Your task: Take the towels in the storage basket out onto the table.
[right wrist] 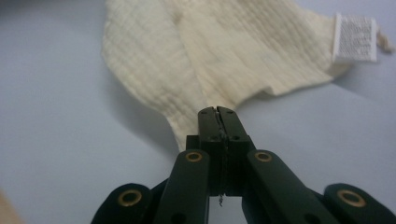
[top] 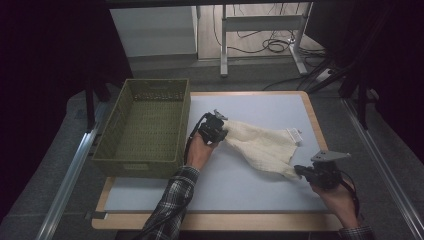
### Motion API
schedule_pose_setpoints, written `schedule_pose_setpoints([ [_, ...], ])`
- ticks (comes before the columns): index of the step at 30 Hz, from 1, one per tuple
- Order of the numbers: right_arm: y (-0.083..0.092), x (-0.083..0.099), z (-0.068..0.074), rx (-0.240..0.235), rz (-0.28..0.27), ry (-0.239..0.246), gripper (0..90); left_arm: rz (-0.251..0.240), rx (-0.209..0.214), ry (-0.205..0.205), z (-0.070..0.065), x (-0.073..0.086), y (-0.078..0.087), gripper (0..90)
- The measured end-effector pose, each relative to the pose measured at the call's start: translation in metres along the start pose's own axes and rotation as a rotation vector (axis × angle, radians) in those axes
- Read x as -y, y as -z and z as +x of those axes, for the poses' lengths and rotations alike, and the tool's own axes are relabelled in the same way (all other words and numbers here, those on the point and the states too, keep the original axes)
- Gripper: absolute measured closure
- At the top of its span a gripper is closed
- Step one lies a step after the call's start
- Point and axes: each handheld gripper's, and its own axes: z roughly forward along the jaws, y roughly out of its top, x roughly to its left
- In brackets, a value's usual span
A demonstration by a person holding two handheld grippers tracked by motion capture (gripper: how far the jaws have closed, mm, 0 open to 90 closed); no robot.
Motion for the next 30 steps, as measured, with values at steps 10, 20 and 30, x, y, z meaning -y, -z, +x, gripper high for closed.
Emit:
schedule_pose_setpoints([
  [10,-0.015,0.013,-0.019,0.007,0.022,-0.063,82.7,-0.065,0.037,0.026,-0.005,0.01,0.017,53.3],
  [20,-0.023,-0.035,0.024,-0.118,-0.043,0.026,70.1,-0.067,0.079,-0.008,-0.029,0.036,0.034,39.0],
  [30,-0.088,-0.072,0.07,-0.17,-0.007,0.134,48.7,-0.04,0.088,0.022,-0.046,0.081,0.029,20.8],
])
